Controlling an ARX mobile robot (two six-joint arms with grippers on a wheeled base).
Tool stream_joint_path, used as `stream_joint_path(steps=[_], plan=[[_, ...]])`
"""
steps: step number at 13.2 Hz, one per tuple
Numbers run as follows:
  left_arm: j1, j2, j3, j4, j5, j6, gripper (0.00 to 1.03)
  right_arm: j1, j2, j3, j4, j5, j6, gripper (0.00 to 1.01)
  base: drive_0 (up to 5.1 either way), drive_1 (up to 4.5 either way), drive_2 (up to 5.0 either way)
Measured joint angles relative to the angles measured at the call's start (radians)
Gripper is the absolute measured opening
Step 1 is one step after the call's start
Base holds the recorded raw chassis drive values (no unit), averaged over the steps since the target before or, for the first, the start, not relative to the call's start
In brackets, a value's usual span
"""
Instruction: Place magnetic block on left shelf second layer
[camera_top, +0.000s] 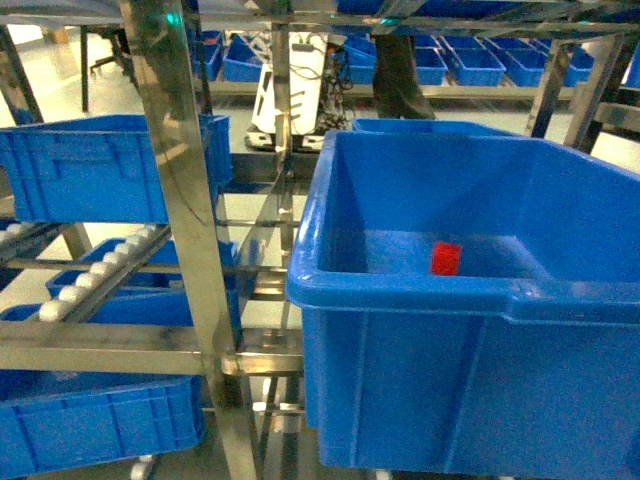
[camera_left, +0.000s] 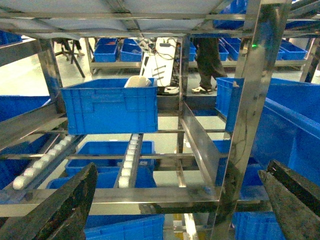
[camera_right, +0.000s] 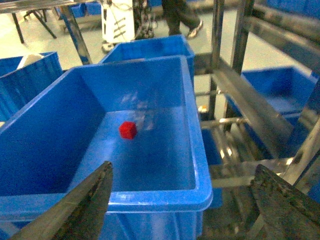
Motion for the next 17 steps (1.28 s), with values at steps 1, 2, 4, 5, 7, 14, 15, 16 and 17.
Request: stream_joint_path(steps=[1, 2, 4, 5, 7, 14, 15, 16, 17], plan=[[0.001, 0.0, 0.0, 0.0, 0.004, 0.0, 0.98, 0.042, -0.092, -0.121, 0.171, 0.045, -0.027, 0.72, 0.0, 0.0, 0.0], [0.0, 0.0, 0.0, 0.001, 0.004, 0.0, 0.98, 0.077, -0.137, -0.169, 0.285, 0.082, -0.037, 0.59, 0.0, 0.0, 0.0], [0.0, 0.0, 0.0, 0.0, 0.003, 0.0, 0.98, 0.137, -0.192, -0.256, 0.306, 0.145, -0.048, 0.31, 0.0, 0.0, 0.0], [0.0, 0.0, 0.0, 0.0, 0.003, 0.0, 0.98, 0.163, -0.219, -0.294, 0.299, 0.173, -0.052, 0.17, 0.0, 0.0, 0.0], [0.0, 0.0, 0.0, 0.0, 0.003, 0.0, 0.98, 0.198, -0.275, -0.327, 0.301, 0.205, -0.056, 0.02, 0.0, 0.0, 0.0], [0.0, 0.0, 0.0, 0.0, 0.003, 0.0, 0.98, 0.314, -0.396, -0.408, 0.256, 0.327, -0.058, 0.02, 0.0, 0.0, 0.0], [0.0, 0.0, 0.0, 0.0, 0.003, 0.0, 0.98, 0.314, -0.413, -0.418, 0.245, 0.327, -0.058, 0.02, 0.0, 0.0, 0.0], [0.0, 0.0, 0.0, 0.0, 0.003, 0.0, 0.98, 0.314, -0.431, -0.425, 0.235, 0.327, -0.058, 0.02, 0.0, 0.0, 0.0], [0.0, 0.0, 0.0, 0.0, 0.003, 0.0, 0.98, 0.314, -0.448, -0.428, 0.226, 0.327, -0.058, 0.02, 0.0, 0.0, 0.0]])
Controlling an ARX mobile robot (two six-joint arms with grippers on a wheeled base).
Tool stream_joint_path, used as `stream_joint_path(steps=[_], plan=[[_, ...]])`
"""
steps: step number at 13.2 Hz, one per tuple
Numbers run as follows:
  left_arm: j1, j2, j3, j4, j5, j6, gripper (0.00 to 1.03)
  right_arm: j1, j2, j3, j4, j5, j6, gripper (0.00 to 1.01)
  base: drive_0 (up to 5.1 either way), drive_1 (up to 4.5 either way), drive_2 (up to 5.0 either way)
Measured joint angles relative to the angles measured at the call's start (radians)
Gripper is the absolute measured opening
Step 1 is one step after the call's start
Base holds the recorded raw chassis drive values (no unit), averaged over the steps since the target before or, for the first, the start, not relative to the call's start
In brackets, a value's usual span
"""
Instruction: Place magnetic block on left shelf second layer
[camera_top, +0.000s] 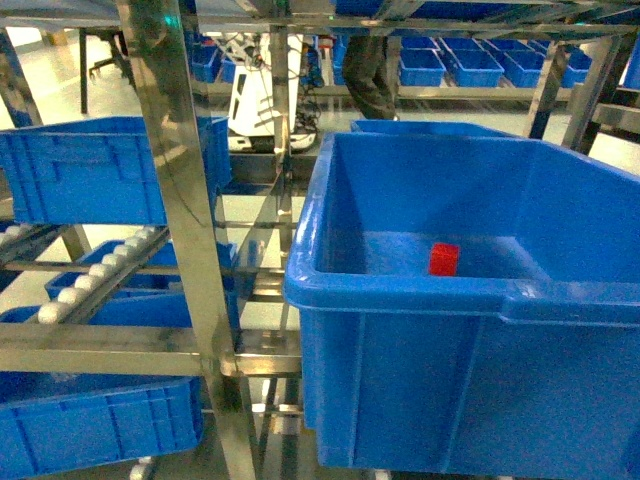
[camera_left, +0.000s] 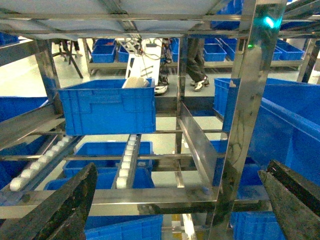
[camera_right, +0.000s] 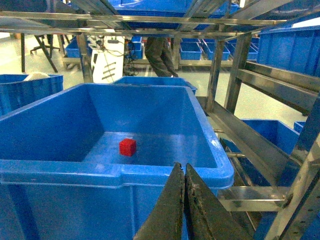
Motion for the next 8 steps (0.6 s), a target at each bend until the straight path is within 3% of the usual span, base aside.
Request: stream_joint_path(steps=[2, 3, 4, 8], plan=[[0.0, 0.0, 0.0, 0.0, 0.0, 0.0, 0.98, 0.0, -0.033, -0.024, 0.007, 0.0, 0.0, 0.02, 0.0, 0.0, 0.0], [0.0, 0.0, 0.0, 0.0, 0.0, 0.0, 0.98, 0.0, -0.069, -0.035, -0.042, 0.0, 0.0, 0.02, 0.0, 0.0, 0.0], [0.0, 0.0, 0.0, 0.0, 0.0, 0.0, 0.98, 0.0, -0.175, -0.035, -0.178, -0.002, 0.0, 0.02, 0.0, 0.0, 0.0], [0.0, 0.0, 0.0, 0.0, 0.0, 0.0, 0.98, 0.0, -0.215, -0.035, -0.18, 0.0, 0.0, 0.02, 0.0, 0.0, 0.0]])
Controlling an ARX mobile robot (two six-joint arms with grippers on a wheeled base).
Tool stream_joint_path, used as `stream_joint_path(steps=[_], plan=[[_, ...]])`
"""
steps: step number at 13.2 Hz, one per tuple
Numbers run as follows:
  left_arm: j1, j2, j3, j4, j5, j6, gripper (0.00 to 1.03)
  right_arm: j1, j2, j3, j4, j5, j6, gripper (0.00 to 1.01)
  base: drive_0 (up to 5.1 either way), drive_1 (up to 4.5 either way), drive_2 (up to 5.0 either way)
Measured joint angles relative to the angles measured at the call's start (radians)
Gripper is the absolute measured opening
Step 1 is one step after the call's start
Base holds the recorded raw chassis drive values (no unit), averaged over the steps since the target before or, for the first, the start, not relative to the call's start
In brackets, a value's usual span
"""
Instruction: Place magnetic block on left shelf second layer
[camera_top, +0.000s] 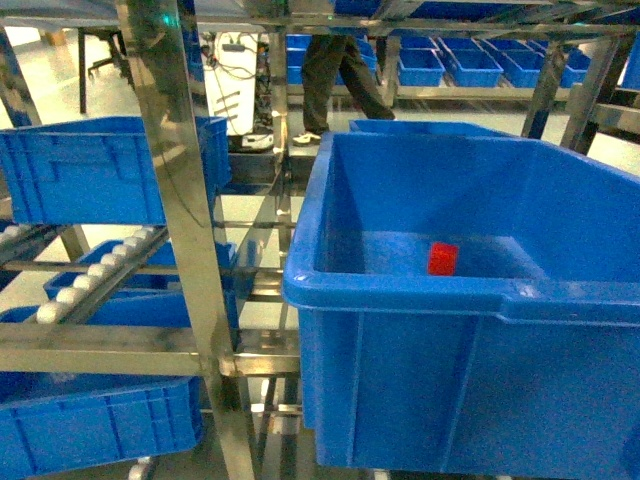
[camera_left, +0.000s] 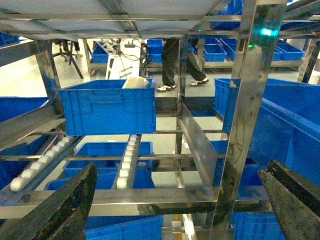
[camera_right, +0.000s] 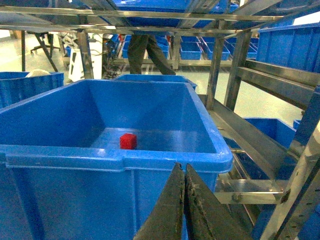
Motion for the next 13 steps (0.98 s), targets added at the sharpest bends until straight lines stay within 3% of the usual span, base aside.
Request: stream_joint_path(steps=[1, 8, 13], plan=[[0.0, 0.0, 0.0, 0.0, 0.001, 0.0, 0.98, 0.0, 0.0, 0.0, 0.002, 0.0, 0.0, 0.07, 0.0, 0.0, 0.0], [0.0, 0.0, 0.0, 0.0, 0.0, 0.0, 0.98, 0.0, 0.0, 0.0, 0.001, 0.0, 0.0, 0.98, 0.0, 0.0, 0.0], [0.0, 0.0, 0.0, 0.0, 0.0, 0.0, 0.98, 0.0, 0.0, 0.0, 0.001, 0.0, 0.0, 0.98, 0.0, 0.0, 0.0]])
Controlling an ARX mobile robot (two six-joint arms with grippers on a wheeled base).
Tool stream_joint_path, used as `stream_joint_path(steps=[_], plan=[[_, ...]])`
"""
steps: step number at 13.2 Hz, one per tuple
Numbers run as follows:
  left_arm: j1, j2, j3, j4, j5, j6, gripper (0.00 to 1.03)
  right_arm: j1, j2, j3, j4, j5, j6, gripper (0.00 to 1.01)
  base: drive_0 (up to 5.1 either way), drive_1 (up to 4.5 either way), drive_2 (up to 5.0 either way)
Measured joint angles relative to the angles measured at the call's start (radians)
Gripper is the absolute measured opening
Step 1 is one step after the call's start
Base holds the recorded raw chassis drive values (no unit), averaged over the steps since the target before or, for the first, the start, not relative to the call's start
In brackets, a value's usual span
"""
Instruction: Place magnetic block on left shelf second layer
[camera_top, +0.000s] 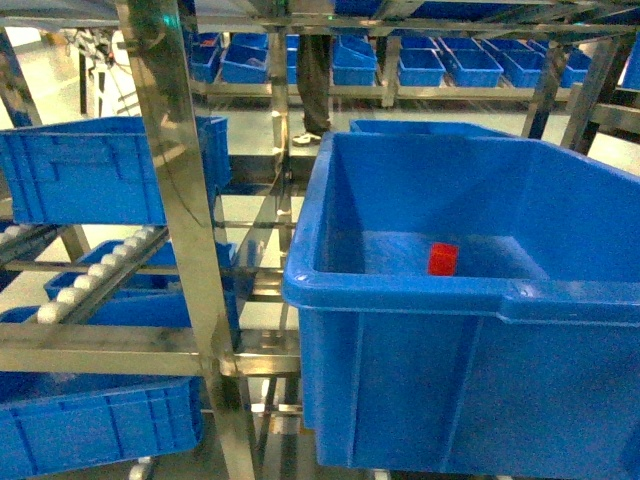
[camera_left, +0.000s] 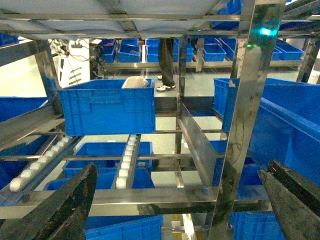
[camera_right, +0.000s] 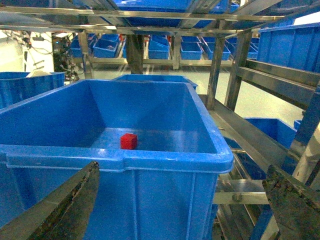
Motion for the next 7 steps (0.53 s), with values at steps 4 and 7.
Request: stream_joint_path(steps=[4, 7], plan=[[0.0, 0.0, 0.0, 0.0, 0.0, 0.0, 0.98, 0.0, 0.0, 0.0, 0.0, 0.0, 0.0, 0.98, 0.0, 0.0, 0.0], [0.0, 0.0, 0.0, 0.0, 0.0, 0.0, 0.98, 0.0, 0.0, 0.0, 0.0, 0.0, 0.0, 0.98, 0.0, 0.0, 0.0]])
